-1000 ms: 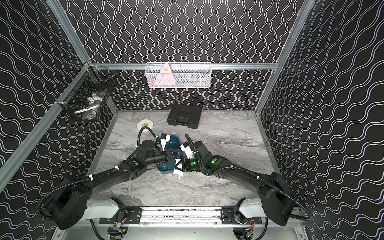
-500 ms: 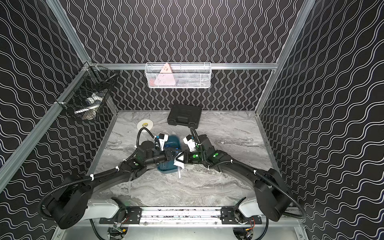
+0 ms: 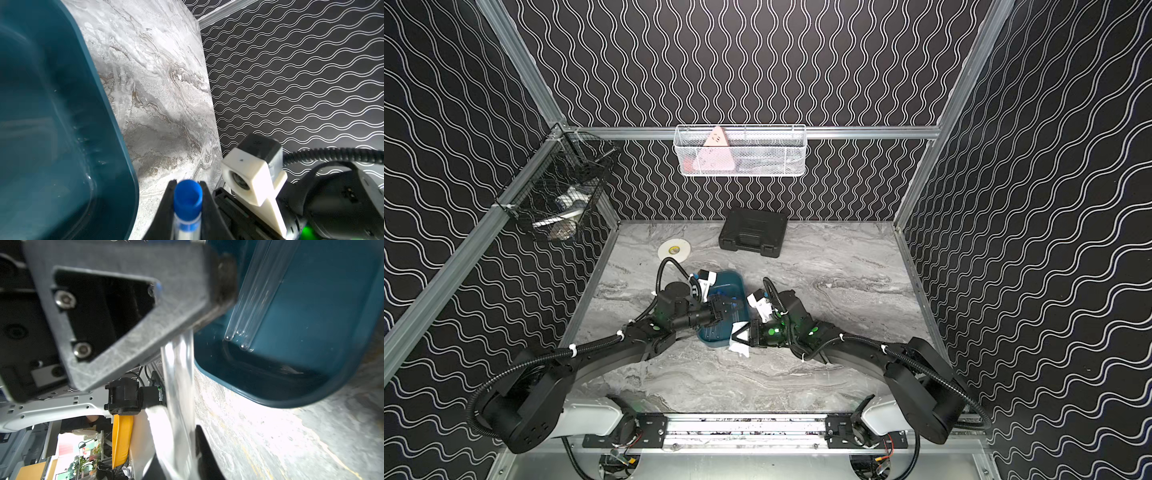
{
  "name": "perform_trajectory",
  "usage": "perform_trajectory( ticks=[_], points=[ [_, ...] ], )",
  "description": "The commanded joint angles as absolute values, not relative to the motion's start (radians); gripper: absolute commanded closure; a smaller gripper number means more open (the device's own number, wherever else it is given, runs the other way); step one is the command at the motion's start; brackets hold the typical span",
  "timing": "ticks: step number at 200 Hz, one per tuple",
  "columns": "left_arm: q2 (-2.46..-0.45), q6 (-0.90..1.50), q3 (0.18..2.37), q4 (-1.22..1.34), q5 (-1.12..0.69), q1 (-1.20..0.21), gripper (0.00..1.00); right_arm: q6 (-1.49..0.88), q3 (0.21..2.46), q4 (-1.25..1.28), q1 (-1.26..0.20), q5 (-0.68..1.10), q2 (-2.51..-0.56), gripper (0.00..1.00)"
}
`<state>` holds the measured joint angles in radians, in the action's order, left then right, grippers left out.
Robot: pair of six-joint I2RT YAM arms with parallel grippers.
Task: Wipe the exteriors of test tubes
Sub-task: Wipe the dirt from the test tube.
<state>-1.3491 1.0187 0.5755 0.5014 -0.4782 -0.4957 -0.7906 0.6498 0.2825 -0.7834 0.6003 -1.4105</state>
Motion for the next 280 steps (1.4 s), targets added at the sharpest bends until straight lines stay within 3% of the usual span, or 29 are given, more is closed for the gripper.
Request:
perform_trajectory(
  ticks=[1, 77, 162, 280],
  points=[
    [-1.353, 1.045, 0.579, 0.629, -0.497, -0.49, 0.88, -0.817, 0.667, 0.305, -0.784, 0.601, -1.431, 0.83],
    [-1.328, 1.029, 0.586, 0.589, -0.51, -0.48, 0.88, -0.783, 0.848, 0.327, -0.683, 0.706, -1.575, 0.84],
    [-1.34, 1.032, 0.59, 0.612, -0.525, -0.443, 0.88, -0.93, 0.599, 0.499, -0.808, 0.648, -1.499, 0.84],
    [-1.329, 0.972, 0.629, 0.532, -0.534, -0.42, 0.87, -0.852, 0.636, 0.329, -0.858, 0.597, -1.437, 0.82]
  ],
)
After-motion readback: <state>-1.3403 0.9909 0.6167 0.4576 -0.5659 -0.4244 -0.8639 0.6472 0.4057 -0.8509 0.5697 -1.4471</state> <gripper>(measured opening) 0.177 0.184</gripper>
